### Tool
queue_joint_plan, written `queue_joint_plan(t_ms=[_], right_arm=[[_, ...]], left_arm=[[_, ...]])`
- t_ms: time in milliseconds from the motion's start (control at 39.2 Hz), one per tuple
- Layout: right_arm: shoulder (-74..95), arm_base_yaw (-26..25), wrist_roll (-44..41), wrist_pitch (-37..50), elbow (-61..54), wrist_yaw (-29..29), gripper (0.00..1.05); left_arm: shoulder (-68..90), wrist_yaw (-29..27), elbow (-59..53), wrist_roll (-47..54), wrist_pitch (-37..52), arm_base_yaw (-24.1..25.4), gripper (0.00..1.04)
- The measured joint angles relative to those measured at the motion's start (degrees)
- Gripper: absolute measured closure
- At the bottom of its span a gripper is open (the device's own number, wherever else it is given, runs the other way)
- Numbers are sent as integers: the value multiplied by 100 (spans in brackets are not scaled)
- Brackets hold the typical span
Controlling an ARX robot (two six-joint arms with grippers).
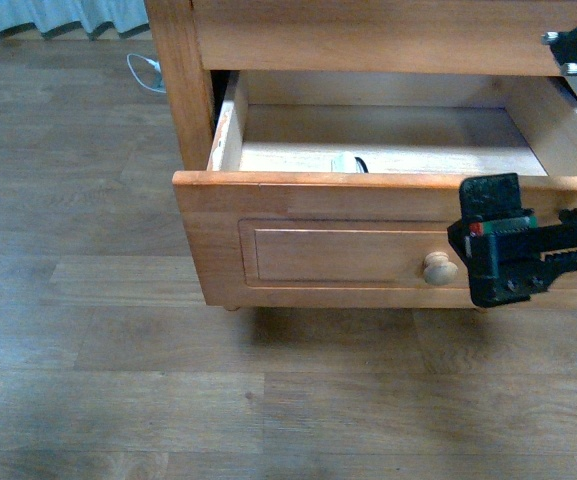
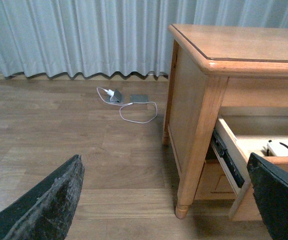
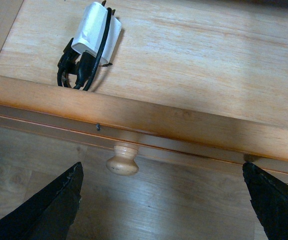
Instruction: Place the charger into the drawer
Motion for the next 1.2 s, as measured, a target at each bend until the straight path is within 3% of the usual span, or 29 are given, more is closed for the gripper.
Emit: queue_joint_plan(t_ms=[357, 815, 1197], right_arm=[[1617, 24, 153, 1609, 1191, 597, 9], [2573, -9, 511, 2743, 1840, 807, 9], [2970, 0, 387, 3178, 2004, 940, 9]], left_arm=[[0, 0, 0, 0, 0, 0, 6], [0, 0, 0, 0, 0, 0, 6], [0, 0, 0, 0, 0, 0, 6]])
